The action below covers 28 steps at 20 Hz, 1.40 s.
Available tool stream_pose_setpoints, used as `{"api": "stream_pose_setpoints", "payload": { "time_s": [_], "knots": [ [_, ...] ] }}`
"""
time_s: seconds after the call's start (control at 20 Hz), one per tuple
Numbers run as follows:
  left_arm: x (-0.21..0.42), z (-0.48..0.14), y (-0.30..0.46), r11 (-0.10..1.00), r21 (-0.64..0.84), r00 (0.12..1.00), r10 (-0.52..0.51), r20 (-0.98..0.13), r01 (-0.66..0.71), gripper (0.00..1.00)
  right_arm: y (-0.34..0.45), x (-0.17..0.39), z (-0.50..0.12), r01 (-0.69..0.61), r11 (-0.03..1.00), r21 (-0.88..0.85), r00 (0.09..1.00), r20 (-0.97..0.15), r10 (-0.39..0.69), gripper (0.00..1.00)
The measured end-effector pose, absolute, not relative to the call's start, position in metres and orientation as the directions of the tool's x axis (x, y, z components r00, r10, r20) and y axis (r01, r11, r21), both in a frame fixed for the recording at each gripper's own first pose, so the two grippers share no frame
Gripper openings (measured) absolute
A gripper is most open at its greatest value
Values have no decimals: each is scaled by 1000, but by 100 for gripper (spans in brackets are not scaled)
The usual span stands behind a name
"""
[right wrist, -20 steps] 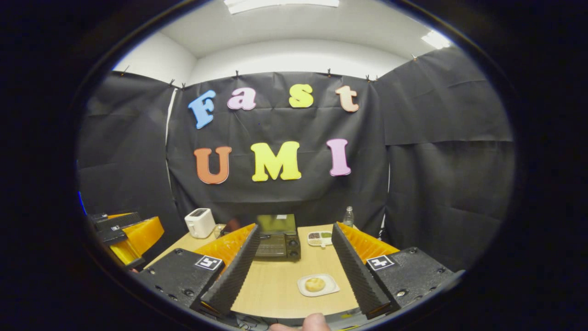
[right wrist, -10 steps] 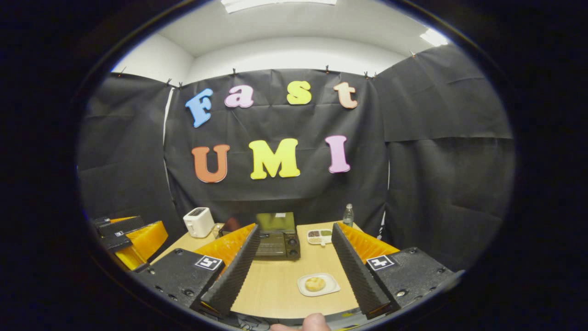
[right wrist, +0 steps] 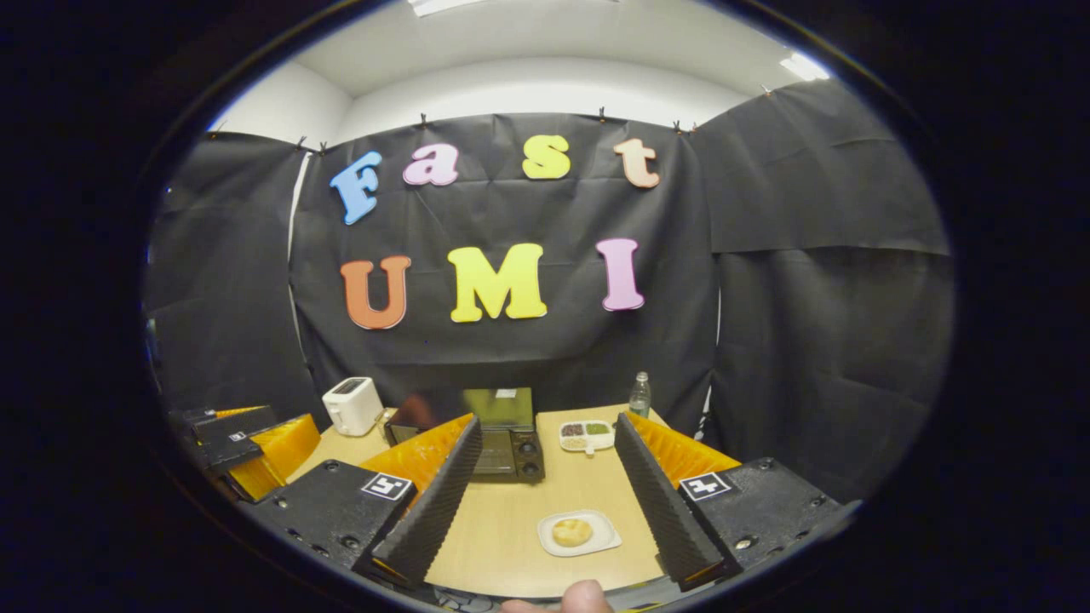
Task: Open the electric oven with the left hand, put the food in, and close the electric oven.
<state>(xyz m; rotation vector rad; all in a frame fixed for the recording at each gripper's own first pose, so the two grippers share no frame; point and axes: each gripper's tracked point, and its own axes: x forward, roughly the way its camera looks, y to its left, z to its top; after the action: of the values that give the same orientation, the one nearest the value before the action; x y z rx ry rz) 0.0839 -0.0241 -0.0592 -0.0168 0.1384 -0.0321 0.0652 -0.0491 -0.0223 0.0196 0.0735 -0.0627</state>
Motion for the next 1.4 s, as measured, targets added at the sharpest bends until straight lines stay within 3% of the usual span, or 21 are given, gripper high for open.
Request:
{"api": "stream_pose_setpoints", "payload": {
  "time_s": [0.2, 0.8, 1.05, 1.1, 1.15, 1.2, 1.25, 1.3, 1.4],
  "knots": [
    [129, -101, -31, 999, -47, 971, -31, -236, 21, 93, -88, 93, -42, 101, 995, 0, 987, -124, -101, 99],
    [320, -184, -17, 999, 33, 949, 2, -315, 9, 93, -175, 154, -68, 232, 970, -70, 942, -231, -242, 99],
    [357, -215, -1, 999, 49, 934, 36, -355, -20, 93, -178, 168, -80, 242, 967, -83, 928, -272, -256, 99],
    [360, -220, 1, 998, 49, 932, 41, -360, -25, 83, -176, 170, -82, 236, 968, -85, 928, -277, -251, 99],
    [360, -225, 3, 998, 50, 926, 47, -376, -30, 93, -173, 172, -83, 229, 969, -89, 928, -281, -245, 99],
    [361, -223, 1, 998, 62, 931, 46, -363, -25, 94, -171, 174, -85, 223, 970, -95, 927, -287, -242, 99],
    [361, -227, 1, 996, 83, 929, 43, -367, -13, 84, -169, 174, -85, 218, 971, -96, 928, -288, -237, 99],
    [356, -229, 2, 995, 95, 928, 47, -369, -12, 94, -166, 174, -84, 212, 973, -92, 930, -285, -230, 99],
    [355, -229, 1, 996, 90, 929, 42, -366, -9, 96, -159, 174, -83, 197, 976, -88, 935, -282, -214, 99]
  ]
}}
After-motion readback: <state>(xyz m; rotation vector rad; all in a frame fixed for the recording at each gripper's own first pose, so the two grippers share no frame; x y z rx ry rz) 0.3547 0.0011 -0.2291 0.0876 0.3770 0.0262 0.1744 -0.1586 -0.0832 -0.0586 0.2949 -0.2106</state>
